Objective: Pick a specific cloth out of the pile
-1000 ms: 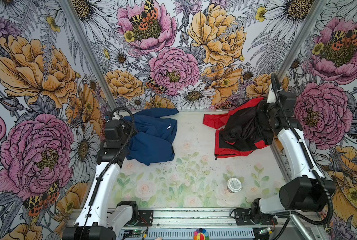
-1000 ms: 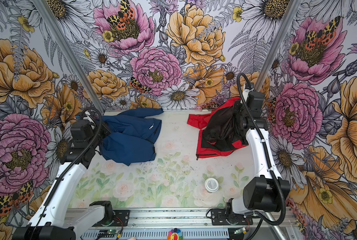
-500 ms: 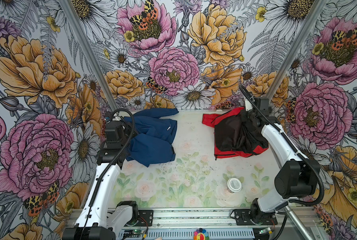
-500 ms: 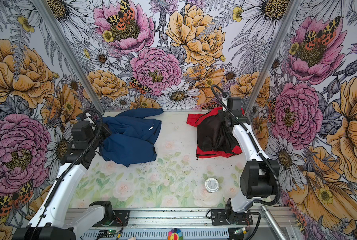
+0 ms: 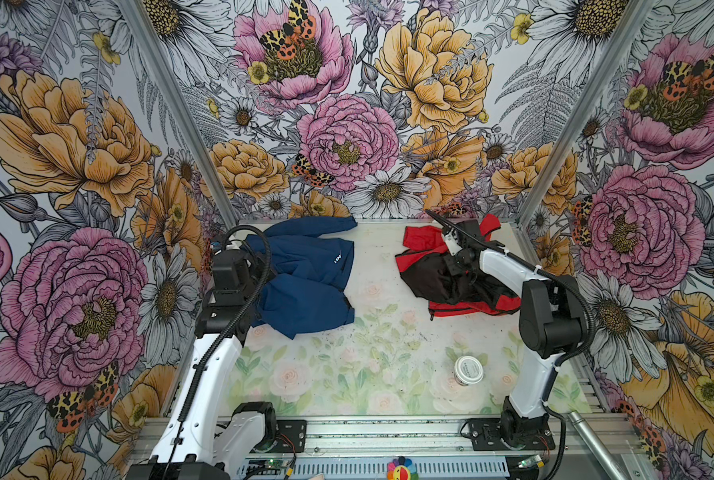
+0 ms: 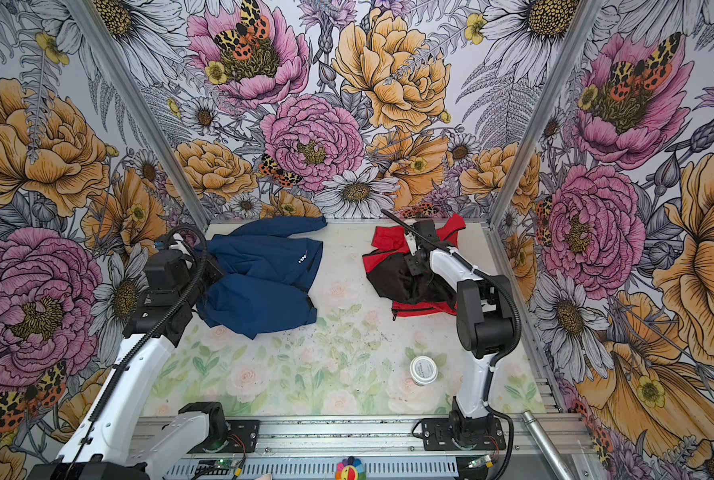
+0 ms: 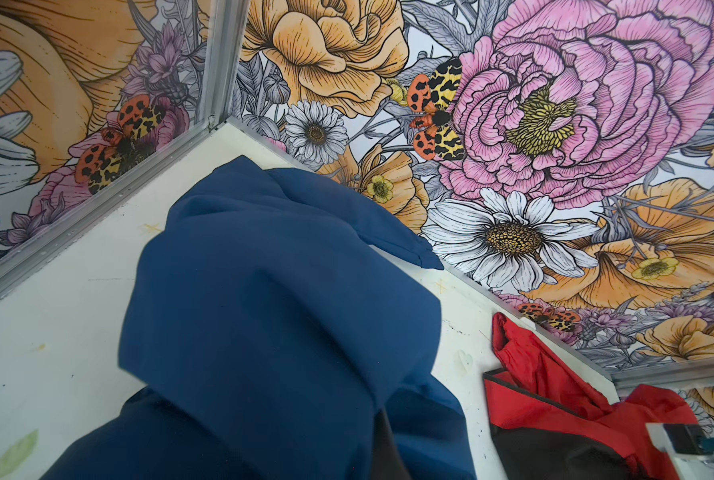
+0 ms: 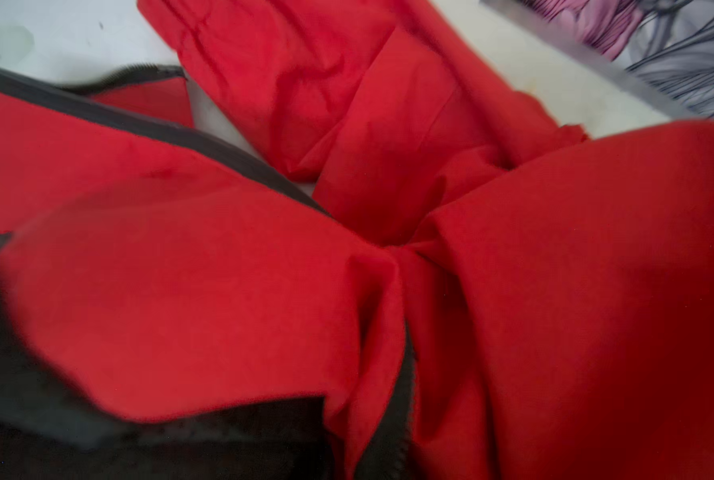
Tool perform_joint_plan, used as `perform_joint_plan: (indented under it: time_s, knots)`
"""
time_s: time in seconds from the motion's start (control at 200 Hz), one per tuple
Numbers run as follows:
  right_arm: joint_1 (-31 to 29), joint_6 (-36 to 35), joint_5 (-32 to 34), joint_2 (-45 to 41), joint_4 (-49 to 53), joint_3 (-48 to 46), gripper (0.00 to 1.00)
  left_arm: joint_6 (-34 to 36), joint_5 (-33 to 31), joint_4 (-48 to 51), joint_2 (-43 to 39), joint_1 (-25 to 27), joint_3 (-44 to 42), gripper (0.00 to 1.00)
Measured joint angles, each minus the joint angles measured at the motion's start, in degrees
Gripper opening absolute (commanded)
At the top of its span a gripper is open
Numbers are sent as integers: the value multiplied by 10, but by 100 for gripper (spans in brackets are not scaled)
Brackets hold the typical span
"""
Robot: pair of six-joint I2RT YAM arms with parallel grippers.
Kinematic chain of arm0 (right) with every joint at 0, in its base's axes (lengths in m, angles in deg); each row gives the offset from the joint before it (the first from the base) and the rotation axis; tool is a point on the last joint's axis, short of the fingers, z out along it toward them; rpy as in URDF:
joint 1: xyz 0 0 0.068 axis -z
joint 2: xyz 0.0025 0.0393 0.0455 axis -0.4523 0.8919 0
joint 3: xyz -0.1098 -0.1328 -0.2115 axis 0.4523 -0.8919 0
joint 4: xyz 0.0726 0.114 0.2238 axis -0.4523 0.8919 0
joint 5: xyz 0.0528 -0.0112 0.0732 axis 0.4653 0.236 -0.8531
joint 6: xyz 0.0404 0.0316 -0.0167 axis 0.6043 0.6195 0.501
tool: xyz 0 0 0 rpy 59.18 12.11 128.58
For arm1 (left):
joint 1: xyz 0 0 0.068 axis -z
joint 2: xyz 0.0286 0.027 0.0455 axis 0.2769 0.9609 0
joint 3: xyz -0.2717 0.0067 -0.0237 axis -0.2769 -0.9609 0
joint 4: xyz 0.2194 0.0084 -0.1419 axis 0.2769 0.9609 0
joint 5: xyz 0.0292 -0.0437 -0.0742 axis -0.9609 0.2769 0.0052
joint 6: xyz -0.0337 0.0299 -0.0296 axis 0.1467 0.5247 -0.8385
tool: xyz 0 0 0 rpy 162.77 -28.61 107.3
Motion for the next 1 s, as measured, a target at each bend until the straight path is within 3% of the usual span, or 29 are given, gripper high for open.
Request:
perform_joint_plan:
  time_s: [0.265, 0.525, 0.716, 0.751, 0.871, 0.911, 1.001]
  knots:
    - [-2, -3, -2, 28, 35, 8, 48, 2, -4, 3, -15, 0, -22, 0]
    - [-3, 1, -2, 20, 63, 12, 65, 7, -17, 18, -21, 0, -25, 0]
    - [-2, 9, 2, -33, 86, 12, 76, 17, -40, 44, -28, 0, -25, 0]
    - [-2, 10, 5, -48, 89, 12, 85, 19, -45, 48, -29, 0, -26, 0]
    - [-5, 16, 16, -93, 96, 11, 87, 19, -57, 56, -31, 0, -35, 0]
    - [-5, 17, 20, -106, 97, 11, 99, 19, -60, 60, -32, 0, -41, 0]
    - [-8, 20, 31, -132, 98, 11, 100, 17, -73, 66, -34, 0, -56, 1]
